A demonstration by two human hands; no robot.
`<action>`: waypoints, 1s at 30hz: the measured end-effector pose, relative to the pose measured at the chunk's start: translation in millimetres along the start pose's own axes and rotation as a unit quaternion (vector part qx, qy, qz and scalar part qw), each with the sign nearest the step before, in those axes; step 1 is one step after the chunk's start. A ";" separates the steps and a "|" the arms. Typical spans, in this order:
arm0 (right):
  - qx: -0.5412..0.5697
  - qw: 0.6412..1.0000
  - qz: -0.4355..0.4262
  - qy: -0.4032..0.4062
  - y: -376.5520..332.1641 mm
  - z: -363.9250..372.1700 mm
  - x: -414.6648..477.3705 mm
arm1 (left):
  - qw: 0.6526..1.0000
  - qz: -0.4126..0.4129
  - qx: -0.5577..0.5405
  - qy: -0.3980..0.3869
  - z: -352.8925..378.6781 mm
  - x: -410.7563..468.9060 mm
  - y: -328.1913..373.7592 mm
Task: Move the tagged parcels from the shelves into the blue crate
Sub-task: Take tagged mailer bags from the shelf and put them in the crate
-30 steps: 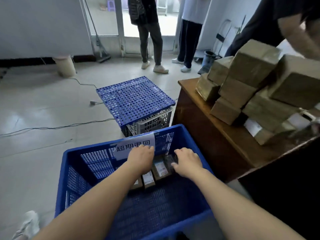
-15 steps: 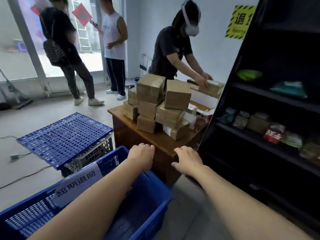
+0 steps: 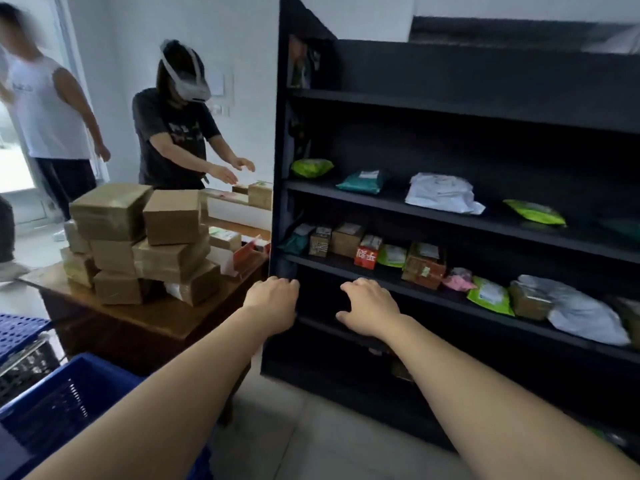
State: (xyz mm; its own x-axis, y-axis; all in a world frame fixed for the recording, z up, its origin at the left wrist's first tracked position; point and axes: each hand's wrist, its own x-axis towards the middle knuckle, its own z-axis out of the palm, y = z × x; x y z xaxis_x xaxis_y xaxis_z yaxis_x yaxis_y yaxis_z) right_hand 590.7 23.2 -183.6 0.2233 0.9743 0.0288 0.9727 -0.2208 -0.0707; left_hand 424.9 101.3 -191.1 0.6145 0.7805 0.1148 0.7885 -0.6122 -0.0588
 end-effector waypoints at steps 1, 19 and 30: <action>-0.001 1.000 0.011 0.007 19.2 -5.3 -7.8 | 1.000 0.011 0.002 0.003 -3.7 6.5 19.4; -0.022 0.972 0.216 0.090 289.6 -85.0 -103.6 | 0.976 0.205 -0.018 0.068 -76.4 115.8 304.7; -0.032 0.943 0.311 0.115 451.8 -126.9 -96.2 | 0.944 0.309 -0.029 0.113 -98.1 230.6 458.5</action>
State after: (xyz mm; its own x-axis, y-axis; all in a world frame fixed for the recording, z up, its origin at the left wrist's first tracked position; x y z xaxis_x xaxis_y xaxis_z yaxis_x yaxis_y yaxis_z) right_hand 1016.6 -175.8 -91.7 0.7517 0.6223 0.2183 0.6500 -0.7551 -0.0859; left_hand 925.8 -11.9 -94.4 0.9306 0.2300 0.2849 0.2750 -0.9528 -0.1291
